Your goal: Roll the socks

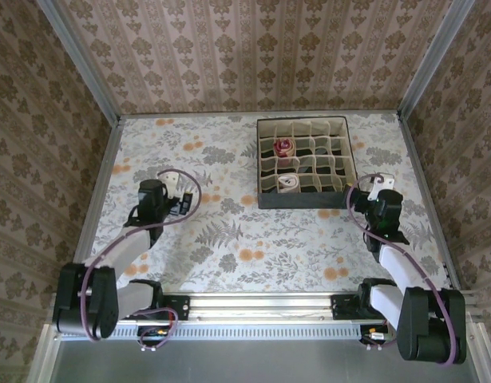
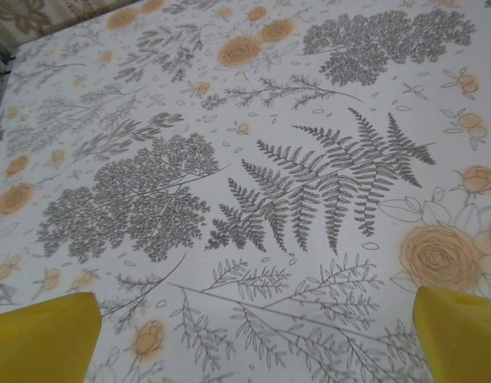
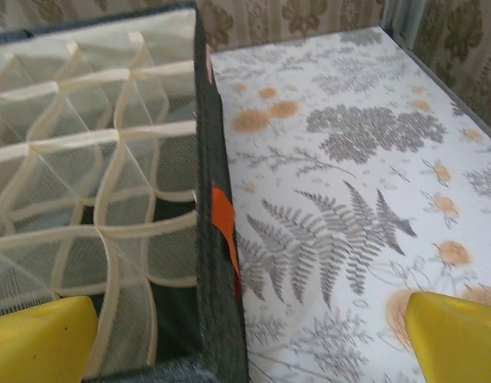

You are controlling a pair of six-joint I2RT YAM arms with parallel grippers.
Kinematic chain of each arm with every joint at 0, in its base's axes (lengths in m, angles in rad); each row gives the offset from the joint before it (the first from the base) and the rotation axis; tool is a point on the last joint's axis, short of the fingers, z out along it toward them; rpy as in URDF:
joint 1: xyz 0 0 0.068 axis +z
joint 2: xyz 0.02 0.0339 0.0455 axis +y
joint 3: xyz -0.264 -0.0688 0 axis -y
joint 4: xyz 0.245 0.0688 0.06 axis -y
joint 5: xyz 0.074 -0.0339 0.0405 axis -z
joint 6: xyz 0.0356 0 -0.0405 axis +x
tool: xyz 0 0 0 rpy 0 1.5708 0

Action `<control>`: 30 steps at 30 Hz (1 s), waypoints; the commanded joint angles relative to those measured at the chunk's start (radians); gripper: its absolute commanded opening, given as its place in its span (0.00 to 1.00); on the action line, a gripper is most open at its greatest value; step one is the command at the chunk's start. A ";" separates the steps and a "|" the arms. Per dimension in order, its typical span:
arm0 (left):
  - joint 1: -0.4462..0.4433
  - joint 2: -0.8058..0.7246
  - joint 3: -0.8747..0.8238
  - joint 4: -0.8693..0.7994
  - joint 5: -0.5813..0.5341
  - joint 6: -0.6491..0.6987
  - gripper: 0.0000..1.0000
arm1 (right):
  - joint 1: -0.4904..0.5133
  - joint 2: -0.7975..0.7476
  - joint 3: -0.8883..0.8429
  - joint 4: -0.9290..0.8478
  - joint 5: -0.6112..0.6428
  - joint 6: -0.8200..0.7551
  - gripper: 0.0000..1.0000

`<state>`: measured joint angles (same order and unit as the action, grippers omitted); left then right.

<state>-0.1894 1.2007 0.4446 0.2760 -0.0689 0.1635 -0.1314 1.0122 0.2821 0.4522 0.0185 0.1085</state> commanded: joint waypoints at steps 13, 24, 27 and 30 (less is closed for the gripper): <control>0.057 0.244 -0.047 0.528 0.013 0.024 1.00 | 0.013 0.281 -0.021 0.477 -0.067 0.044 1.00; 0.120 0.285 0.019 0.448 0.037 -0.043 1.00 | 0.089 0.387 0.017 0.505 -0.066 -0.048 1.00; 0.149 0.314 -0.013 0.536 0.066 -0.072 1.00 | 0.112 0.459 0.027 0.531 -0.020 -0.059 1.00; 0.162 0.349 -0.071 0.669 0.086 -0.075 1.00 | 0.133 0.512 0.046 0.543 0.041 -0.065 1.00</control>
<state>-0.0399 1.5265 0.4168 0.8280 -0.0219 0.1261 -0.0174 1.4704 0.3172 1.0039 -0.0063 0.0814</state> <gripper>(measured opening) 0.997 0.999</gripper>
